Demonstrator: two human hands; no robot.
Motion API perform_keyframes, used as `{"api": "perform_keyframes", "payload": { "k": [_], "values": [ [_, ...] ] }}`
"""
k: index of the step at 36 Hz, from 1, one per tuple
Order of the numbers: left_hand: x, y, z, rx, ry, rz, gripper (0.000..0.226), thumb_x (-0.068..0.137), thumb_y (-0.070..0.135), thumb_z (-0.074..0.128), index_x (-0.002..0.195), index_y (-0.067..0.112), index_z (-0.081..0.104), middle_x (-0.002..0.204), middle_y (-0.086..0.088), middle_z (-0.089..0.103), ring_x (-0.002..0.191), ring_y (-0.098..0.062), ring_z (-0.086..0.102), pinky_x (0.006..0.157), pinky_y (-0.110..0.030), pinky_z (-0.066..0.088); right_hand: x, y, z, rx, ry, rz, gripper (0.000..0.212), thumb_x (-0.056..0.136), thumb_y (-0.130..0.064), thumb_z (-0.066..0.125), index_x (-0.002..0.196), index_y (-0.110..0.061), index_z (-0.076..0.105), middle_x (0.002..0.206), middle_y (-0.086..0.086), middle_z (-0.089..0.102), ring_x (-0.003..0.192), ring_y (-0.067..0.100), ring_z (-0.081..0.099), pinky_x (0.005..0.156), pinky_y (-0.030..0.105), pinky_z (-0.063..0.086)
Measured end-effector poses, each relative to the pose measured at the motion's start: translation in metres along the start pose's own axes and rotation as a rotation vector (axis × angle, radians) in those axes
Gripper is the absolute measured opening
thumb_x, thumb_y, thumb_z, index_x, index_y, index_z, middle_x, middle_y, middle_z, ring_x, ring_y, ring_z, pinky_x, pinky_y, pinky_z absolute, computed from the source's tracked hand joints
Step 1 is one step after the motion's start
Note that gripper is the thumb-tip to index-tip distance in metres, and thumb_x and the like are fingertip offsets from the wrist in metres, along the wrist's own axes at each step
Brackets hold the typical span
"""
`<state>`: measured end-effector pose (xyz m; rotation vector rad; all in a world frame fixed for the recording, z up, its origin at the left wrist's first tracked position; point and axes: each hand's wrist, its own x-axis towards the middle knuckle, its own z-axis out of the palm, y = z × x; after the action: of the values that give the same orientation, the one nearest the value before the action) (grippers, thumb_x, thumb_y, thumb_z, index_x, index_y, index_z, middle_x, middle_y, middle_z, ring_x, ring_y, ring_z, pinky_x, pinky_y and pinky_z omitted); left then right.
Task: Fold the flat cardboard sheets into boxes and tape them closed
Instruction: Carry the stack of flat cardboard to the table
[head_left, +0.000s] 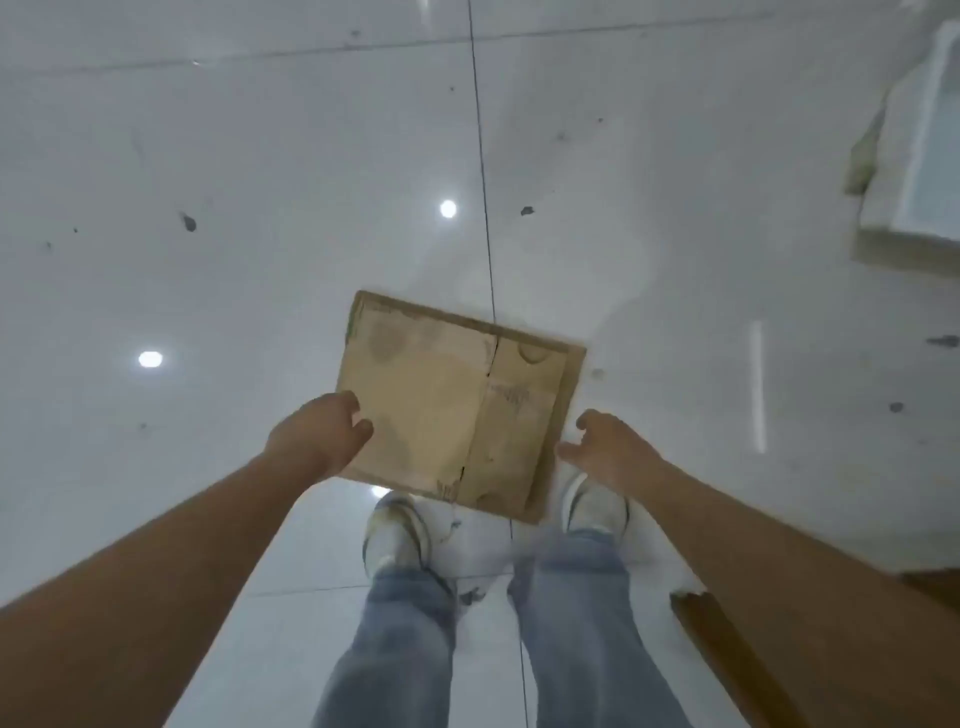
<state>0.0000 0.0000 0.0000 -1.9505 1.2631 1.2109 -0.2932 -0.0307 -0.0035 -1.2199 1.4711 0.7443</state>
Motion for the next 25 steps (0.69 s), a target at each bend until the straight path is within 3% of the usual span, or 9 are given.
{"api": "perform_keyframes", "payload": {
  "k": [4,9,13,16,18,21,25],
  "values": [
    [0.052,-0.027,0.023,-0.088,0.085,-0.116,0.06,0.092,0.033,0.055,0.141,0.005,0.034,0.139,-0.017,0.041,0.128,-0.034,0.039,0.101,-0.046,0.037,0.057,0.002,0.028,0.15,0.07,0.129,0.091,0.08,-0.059,0.062,0.142,-0.002,0.025,0.142,0.017,0.034,0.129,0.032,0.038,0.105,0.04,0.037],
    [0.107,-0.038,0.049,-0.256,0.15,-0.257,0.084,0.083,0.04,0.068,0.143,-0.001,0.025,0.141,-0.023,0.034,0.13,-0.039,0.033,0.105,-0.05,0.033,0.117,0.004,0.063,0.411,0.215,0.303,0.121,0.07,-0.062,0.069,0.148,-0.004,-0.003,0.152,0.018,0.012,0.14,0.035,0.017,0.113,0.043,0.024],
    [0.136,-0.04,0.068,-0.451,0.194,-0.281,0.087,0.074,0.034,0.078,0.139,0.002,0.029,0.135,-0.02,0.035,0.125,-0.039,0.037,0.104,-0.051,0.037,0.14,0.005,0.082,0.564,0.356,0.277,0.112,0.067,-0.051,0.077,0.145,-0.007,0.01,0.143,0.015,0.02,0.134,0.035,0.026,0.109,0.044,0.032],
    [0.147,-0.049,0.074,-0.684,0.255,-0.327,0.088,0.057,0.027,0.089,0.127,0.008,0.039,0.124,-0.013,0.048,0.116,-0.035,0.046,0.097,-0.052,0.044,0.147,0.011,0.088,0.69,0.447,0.237,0.097,0.061,-0.041,0.085,0.131,-0.01,0.026,0.132,0.012,0.032,0.124,0.031,0.038,0.103,0.044,0.04],
    [0.147,-0.053,0.072,-0.768,0.202,-0.351,0.09,0.046,0.033,0.09,0.121,0.008,0.046,0.118,-0.009,0.054,0.109,-0.032,0.052,0.092,-0.05,0.048,0.15,0.014,0.088,0.749,0.46,0.252,0.096,0.053,-0.044,0.088,0.123,-0.009,0.033,0.127,0.011,0.038,0.117,0.029,0.044,0.099,0.045,0.044],
    [0.139,-0.052,0.063,-0.926,0.045,-0.297,0.062,0.062,0.017,0.086,0.113,0.009,0.052,0.106,-0.003,0.059,0.097,-0.025,0.057,0.08,-0.036,0.05,0.15,0.023,0.081,0.867,0.372,0.22,0.109,0.033,-0.056,0.089,0.12,-0.006,0.046,0.121,0.01,0.054,0.107,0.027,0.057,0.09,0.042,0.052],
    [0.113,-0.04,0.041,-1.021,-0.029,-0.185,0.048,0.069,0.008,0.08,0.11,0.015,0.055,0.097,0.005,0.062,0.084,-0.014,0.059,0.064,-0.026,0.047,0.131,0.029,0.061,1.012,0.202,0.116,0.075,0.051,-0.033,0.087,0.117,-0.008,0.063,0.111,0.006,0.068,0.095,0.02,0.066,0.081,0.032,0.055]
  ]
}}
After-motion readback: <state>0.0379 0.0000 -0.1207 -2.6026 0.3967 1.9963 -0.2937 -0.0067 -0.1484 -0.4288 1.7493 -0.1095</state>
